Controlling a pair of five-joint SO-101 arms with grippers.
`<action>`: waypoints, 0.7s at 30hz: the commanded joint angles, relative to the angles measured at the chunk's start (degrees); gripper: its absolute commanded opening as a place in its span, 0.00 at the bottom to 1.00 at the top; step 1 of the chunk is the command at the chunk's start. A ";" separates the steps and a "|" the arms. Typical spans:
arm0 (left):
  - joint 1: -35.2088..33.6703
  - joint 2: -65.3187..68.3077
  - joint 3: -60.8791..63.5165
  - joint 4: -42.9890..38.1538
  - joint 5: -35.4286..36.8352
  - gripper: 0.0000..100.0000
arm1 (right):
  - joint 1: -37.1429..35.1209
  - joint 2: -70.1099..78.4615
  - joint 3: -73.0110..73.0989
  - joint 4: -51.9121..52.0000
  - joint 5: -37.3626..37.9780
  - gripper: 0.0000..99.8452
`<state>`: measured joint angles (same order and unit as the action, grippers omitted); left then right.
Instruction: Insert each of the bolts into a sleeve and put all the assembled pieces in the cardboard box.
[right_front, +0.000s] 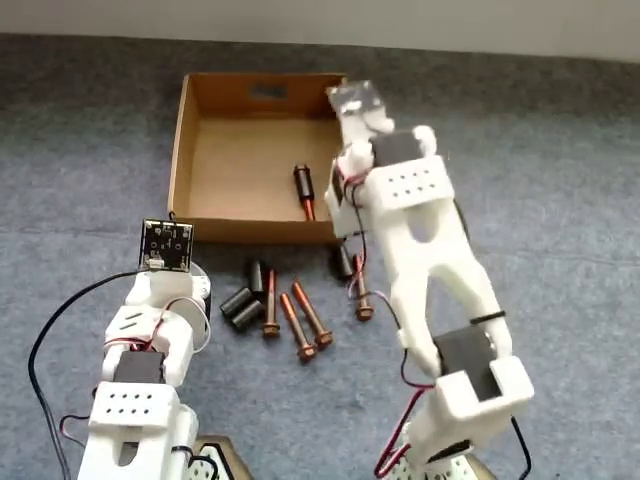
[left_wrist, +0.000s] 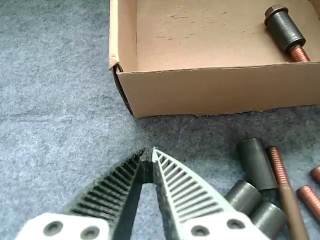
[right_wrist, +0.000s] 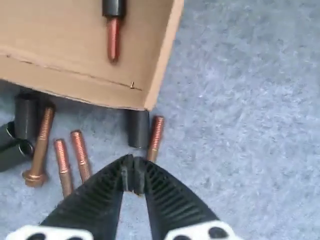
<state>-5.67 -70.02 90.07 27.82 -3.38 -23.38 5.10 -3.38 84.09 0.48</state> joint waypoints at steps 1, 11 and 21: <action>0.40 0.13 -0.22 -1.32 -0.44 0.03 | -2.24 -6.55 11.56 -6.99 3.34 0.04; 0.48 0.13 -0.22 -1.32 -0.44 0.03 | -3.12 -5.14 24.04 -22.81 10.81 0.15; 0.48 0.13 -0.22 -1.32 -0.44 0.03 | -3.47 4.09 24.22 -31.60 10.81 0.15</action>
<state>-5.67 -70.02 90.07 27.82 -3.38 -26.29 8.70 21.05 54.11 10.51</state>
